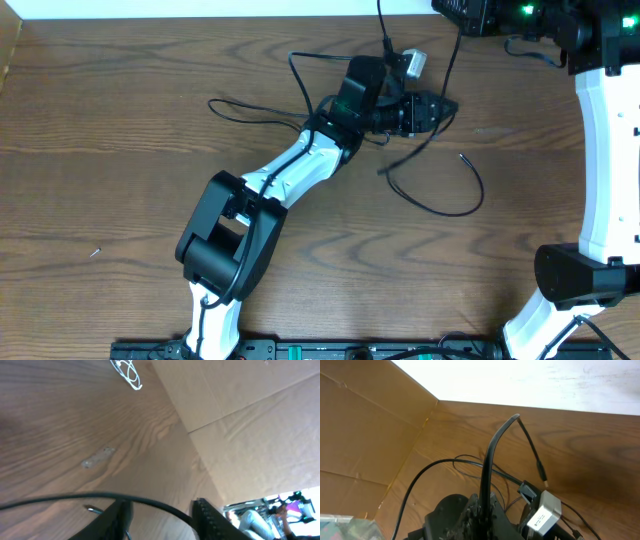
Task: Untangle cables
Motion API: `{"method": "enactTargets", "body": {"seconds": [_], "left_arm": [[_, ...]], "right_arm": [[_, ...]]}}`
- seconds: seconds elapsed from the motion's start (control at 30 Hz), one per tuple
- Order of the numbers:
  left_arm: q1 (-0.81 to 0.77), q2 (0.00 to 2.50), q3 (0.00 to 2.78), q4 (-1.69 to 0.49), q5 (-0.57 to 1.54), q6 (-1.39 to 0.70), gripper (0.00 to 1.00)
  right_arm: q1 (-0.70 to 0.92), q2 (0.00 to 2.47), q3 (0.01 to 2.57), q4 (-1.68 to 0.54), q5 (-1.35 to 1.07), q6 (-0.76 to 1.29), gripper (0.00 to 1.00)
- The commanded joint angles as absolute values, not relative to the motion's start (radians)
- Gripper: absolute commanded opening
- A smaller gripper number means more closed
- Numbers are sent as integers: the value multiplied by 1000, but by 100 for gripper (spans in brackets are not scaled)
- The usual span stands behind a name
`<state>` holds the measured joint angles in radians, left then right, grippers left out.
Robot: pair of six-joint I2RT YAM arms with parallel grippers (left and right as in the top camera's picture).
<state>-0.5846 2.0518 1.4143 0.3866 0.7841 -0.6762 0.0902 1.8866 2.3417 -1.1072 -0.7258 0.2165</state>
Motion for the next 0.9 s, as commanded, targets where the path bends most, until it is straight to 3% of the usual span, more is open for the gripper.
{"method": "enactTargets", "body": {"seconds": [0.0,0.1,0.53,0.6,0.8,0.87], "left_arm": [[-583,2046,1423,350,797,-626,30],[-567,2046,1423,268,796,-544,8],[-356,2046,1423,-2,796,-317,8],[-335,2046,1423,-7,841,-290,13],[-342,2036,1423,17,1006,-262,41],[-361,2033,1423,41,1043,-262,46]], "right_arm": [[97,1866,2354,-1108,-730,193,1],[93,1866,2354,-1109,-704,192,1],[63,1867,2353,-1190,-500,166,1],[67,1868,2353,-1193,-500,162,1],[76,1875,2353,-1193,-539,159,1],[76,1875,2353,-1189,-561,159,1]]}}
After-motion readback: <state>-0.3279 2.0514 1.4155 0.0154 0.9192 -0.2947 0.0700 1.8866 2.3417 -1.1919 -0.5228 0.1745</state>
